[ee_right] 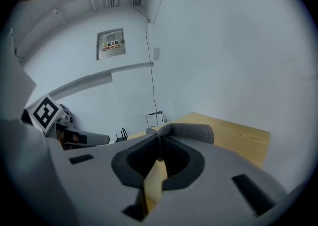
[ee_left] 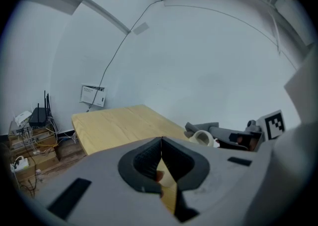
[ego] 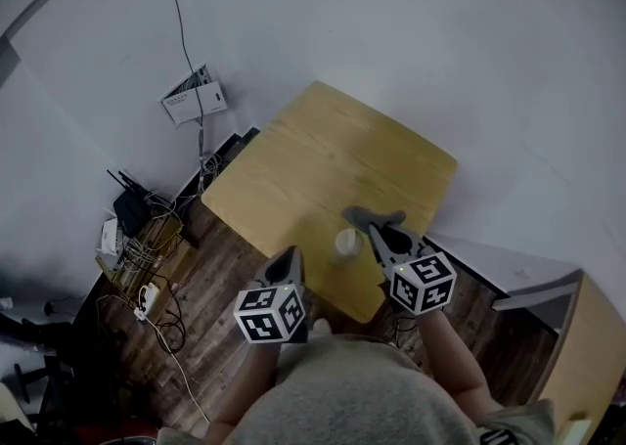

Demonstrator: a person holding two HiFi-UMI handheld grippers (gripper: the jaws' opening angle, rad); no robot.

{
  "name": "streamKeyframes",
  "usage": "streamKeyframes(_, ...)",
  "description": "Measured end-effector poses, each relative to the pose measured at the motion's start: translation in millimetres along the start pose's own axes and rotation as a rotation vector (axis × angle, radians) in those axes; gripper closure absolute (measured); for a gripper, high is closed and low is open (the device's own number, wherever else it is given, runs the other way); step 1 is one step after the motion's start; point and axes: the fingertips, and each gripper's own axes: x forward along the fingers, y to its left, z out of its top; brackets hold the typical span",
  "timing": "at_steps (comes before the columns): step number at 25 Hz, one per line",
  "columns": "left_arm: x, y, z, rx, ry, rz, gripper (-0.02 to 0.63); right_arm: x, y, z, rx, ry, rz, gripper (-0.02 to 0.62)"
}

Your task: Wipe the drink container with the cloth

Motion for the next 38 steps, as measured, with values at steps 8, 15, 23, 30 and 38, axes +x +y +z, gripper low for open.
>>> streamKeyframes(8, 17, 6, 4, 0.005, 0.023, -0.031, 0.603, 11, -6, -23, 0.03, 0.057, 0.005, 0.585)
streamKeyframes(15, 20, 3, -1, 0.01, 0.034, -0.034, 0.603, 17, -12, -49, 0.044, 0.108, 0.024, 0.585)
streamKeyframes(23, 23, 5, -10, -0.014, 0.041, 0.009, 0.603, 30, -20, -75, 0.023, 0.18, 0.064, 0.586)
streamKeyframes(30, 23, 9, -10, -0.032, 0.027, 0.047, 0.603, 47, -22, -106, -0.037, 0.255, 0.104, 0.586)
streamKeyframes(38, 22, 9, -12, -0.028, 0.028, 0.057, 0.603, 58, -27, -142, -0.055, 0.345, 0.105, 0.586)
